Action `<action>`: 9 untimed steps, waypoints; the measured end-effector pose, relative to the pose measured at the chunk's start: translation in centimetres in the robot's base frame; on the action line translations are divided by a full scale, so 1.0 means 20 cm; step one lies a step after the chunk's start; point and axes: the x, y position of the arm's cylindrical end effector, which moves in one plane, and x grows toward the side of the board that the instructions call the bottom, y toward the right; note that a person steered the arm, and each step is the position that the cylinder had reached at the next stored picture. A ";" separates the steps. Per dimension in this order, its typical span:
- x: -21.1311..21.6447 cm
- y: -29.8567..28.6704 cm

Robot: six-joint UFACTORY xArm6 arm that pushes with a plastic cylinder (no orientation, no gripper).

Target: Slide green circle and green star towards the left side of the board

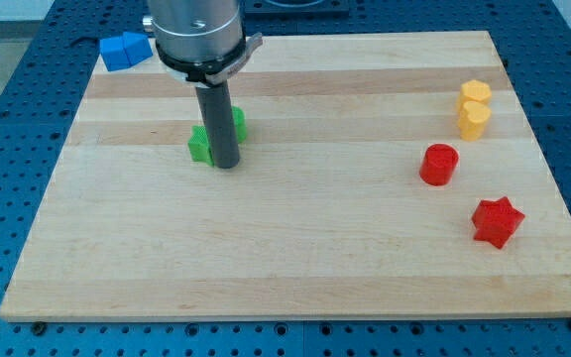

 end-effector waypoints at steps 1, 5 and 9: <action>0.01 0.10; -0.37 0.07; -0.23 0.10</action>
